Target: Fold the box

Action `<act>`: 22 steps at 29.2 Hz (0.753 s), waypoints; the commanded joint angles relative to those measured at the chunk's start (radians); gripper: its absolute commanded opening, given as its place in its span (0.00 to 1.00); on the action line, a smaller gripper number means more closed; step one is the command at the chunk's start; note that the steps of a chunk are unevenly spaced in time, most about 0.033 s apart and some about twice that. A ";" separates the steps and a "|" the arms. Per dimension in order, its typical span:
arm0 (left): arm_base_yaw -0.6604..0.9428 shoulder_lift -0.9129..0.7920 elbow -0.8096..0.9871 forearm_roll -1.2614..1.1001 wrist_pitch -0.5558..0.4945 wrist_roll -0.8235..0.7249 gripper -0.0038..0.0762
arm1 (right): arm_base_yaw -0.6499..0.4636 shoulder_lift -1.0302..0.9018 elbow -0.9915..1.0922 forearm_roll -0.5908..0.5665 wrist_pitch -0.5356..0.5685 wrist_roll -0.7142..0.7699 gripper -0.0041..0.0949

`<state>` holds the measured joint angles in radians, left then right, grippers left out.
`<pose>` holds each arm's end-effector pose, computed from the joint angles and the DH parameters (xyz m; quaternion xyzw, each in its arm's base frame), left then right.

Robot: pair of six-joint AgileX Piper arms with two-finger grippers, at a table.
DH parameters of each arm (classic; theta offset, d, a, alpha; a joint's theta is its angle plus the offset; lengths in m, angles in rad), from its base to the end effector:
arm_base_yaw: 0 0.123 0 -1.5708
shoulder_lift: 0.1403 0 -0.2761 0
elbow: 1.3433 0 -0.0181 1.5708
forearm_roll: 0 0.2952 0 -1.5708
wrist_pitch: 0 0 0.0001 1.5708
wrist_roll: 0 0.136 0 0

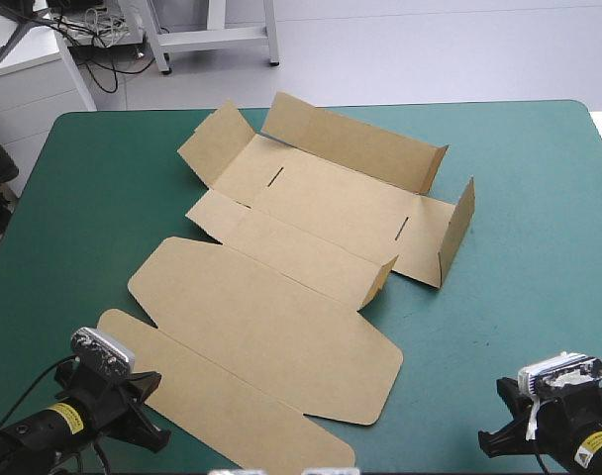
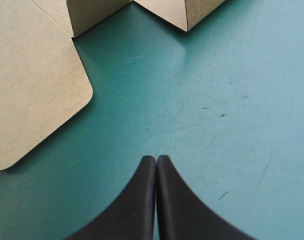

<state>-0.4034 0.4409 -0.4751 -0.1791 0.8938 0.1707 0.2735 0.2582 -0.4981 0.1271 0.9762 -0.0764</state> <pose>0.1372 -0.0791 0.2350 0.2363 0.8871 -0.1304 0.3745 0.1187 0.0481 0.2607 -0.1472 0.8817 0.1063 0.4355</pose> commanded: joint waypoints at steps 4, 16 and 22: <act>-0.002 0.006 -0.026 -0.010 -0.055 -0.002 0.04 | 0.001 0.013 -0.027 0.025 -0.056 -0.032 0.03; -0.002 0.006 -0.026 -0.010 -0.055 -0.002 0.04 | 0.001 0.013 -0.027 0.038 -0.055 -0.051 0.79; -0.002 0.006 -0.026 -0.010 -0.055 -0.002 0.04 | 0.001 0.013 -0.027 0.036 -0.055 -0.051 0.86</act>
<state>-0.4034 0.4409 -0.4751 -0.1771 0.8938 0.1707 0.2735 0.2582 -0.4981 0.1524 0.9762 -0.1179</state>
